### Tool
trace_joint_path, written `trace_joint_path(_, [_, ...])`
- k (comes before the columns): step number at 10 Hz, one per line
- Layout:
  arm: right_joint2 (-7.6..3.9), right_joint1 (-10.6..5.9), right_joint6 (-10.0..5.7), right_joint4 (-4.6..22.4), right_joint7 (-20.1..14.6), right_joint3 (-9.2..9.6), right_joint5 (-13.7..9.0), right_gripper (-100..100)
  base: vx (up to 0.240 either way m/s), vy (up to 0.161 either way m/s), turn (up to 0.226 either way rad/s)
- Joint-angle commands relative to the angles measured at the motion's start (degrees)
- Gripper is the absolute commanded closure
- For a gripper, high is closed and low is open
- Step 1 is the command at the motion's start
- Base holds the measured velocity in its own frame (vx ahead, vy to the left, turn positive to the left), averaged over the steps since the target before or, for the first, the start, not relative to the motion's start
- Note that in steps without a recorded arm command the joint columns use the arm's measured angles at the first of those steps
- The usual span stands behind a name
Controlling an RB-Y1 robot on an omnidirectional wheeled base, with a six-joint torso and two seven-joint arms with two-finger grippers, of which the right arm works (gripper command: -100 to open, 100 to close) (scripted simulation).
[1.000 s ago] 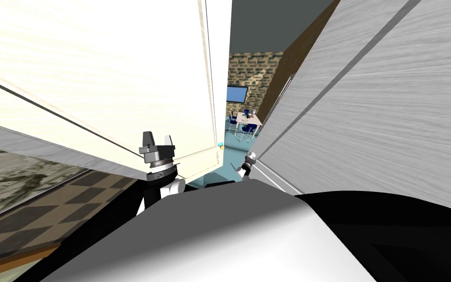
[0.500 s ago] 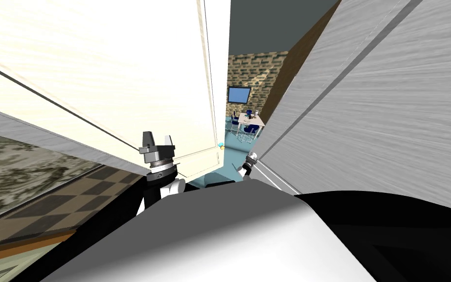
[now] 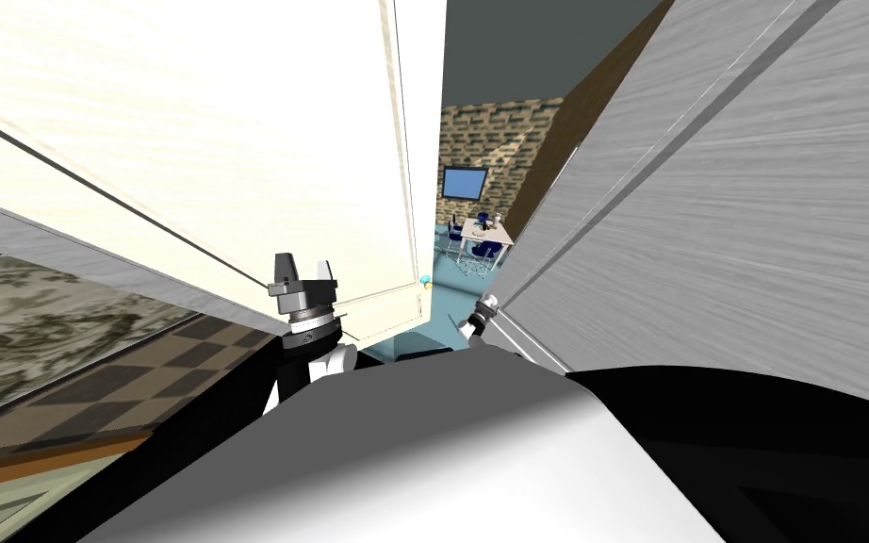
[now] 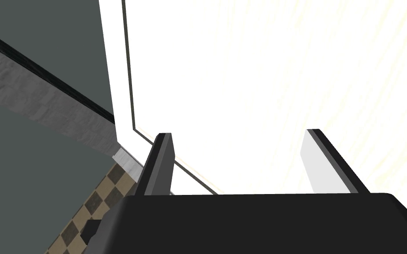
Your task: Push the door open
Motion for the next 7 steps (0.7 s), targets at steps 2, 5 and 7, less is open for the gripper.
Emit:
trace_joint_path(2, [0.04,1.99,1.39,-0.41,2.05,-1.27,-0.62,100,0.009,-0.005,0.005])
trace_joint_path(5, [0.04,3.6,1.39,-6.64,2.14,-1.27,-0.62,100,-0.01,0.017,-0.004])
trace_joint_path(7, [0.04,3.6,1.39,-6.64,2.14,-1.27,-0.62,100,-0.001,-0.007,0.008])
